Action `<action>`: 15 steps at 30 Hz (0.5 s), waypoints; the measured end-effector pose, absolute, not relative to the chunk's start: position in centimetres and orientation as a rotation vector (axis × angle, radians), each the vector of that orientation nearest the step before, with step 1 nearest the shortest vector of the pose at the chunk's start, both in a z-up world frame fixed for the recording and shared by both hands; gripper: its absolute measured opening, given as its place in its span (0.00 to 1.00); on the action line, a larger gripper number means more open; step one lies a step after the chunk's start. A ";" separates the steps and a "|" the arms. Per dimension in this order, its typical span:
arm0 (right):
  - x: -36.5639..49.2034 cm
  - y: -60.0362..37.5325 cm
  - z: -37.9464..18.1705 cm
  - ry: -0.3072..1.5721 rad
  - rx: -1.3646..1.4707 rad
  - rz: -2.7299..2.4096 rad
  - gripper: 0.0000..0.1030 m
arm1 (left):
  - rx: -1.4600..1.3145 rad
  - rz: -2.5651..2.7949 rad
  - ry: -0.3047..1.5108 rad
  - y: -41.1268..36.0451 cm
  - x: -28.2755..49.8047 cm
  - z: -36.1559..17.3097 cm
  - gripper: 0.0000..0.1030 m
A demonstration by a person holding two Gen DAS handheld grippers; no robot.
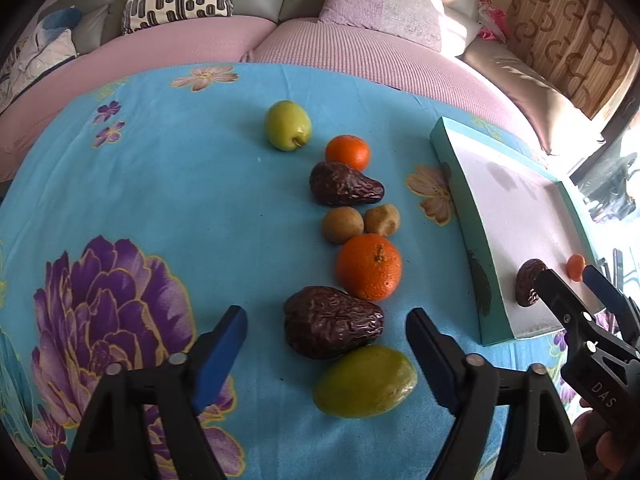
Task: Organize fruits
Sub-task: 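Grasp a red date with the left tool while the right tool grasps a green pear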
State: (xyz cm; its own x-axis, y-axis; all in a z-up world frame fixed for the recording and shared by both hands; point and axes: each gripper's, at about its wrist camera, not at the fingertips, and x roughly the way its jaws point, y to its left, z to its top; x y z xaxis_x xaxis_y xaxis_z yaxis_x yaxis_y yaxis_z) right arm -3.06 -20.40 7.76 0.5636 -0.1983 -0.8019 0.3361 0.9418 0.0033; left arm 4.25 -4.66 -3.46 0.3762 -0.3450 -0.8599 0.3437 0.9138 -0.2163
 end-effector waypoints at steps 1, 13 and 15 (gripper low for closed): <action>-3.1 -20.5 7.8 0.921 0.165 -0.317 0.92 | -0.004 -0.448 1.104 -4.9 4.2 -3.5 0.72; -3.1 -20.5 7.7 0.925 0.166 -0.316 0.92 | -0.030 -0.441 1.093 -5.0 4.7 -3.5 0.48; -3.1 -20.5 7.7 0.926 0.166 -0.316 0.92 | -0.048 -0.444 1.081 -4.2 4.5 -3.0 0.43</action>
